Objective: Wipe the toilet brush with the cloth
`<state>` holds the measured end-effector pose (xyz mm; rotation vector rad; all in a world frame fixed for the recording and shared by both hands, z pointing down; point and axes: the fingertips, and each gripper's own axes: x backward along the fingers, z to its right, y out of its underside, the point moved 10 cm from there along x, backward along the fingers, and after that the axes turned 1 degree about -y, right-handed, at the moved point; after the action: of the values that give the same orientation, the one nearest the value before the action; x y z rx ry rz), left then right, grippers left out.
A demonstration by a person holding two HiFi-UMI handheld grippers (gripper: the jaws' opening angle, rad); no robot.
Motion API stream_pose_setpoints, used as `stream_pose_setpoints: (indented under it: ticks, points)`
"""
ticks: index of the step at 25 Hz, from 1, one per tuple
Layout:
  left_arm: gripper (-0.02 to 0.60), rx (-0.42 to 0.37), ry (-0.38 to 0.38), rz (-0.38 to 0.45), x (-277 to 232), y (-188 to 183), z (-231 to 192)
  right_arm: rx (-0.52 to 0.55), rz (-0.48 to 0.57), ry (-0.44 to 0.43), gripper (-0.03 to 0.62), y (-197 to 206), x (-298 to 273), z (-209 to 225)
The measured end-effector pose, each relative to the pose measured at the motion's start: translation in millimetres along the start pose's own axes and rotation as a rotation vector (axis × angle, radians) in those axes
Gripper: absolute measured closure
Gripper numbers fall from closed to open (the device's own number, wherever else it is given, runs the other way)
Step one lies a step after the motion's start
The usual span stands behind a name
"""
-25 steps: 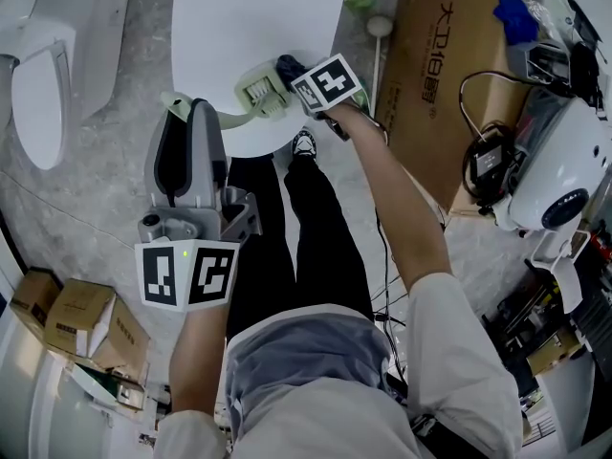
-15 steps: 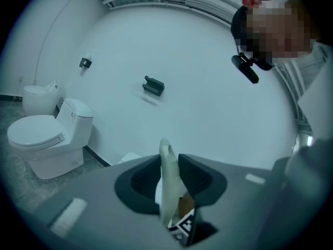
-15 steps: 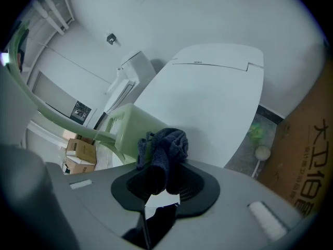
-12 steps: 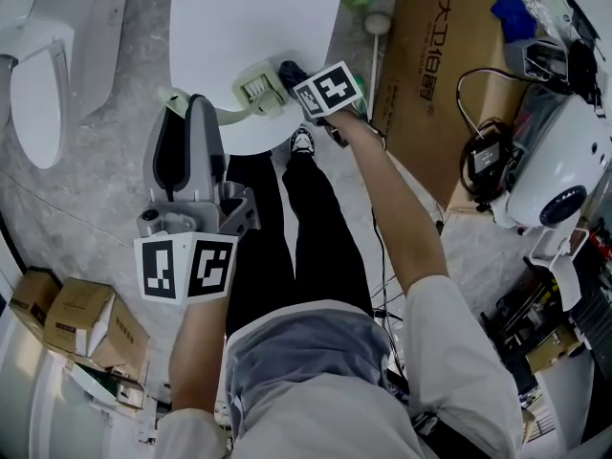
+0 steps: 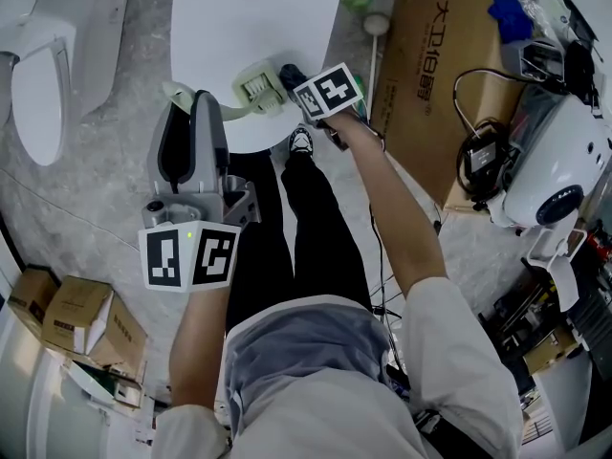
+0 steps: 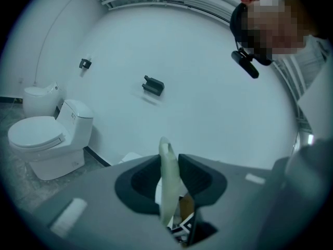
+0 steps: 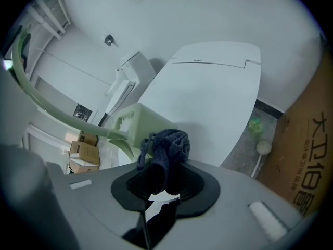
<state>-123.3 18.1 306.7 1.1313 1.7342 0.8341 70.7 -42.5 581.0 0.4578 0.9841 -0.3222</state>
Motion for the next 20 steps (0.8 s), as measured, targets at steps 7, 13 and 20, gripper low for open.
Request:
stream_pose_setpoints:
  ticks: [7,13,20]
  points:
    - [0.581,-0.008,0.0,-0.001,-1.3,-0.7,0.9,0.014,-0.004,-0.011,0.511,-5.8,11.7,-6.9]
    - [0.581,-0.011,-0.006,-0.006,-1.9,-0.9,2.0,0.017,0.003,-0.019,0.511,-10.1,22.3,-13.1]
    - [0.581,-0.019,-0.009,-0.01,-2.4,0.0,3.2,-0.042,0.035,-0.027,0.511,-10.9,33.4,-18.5]
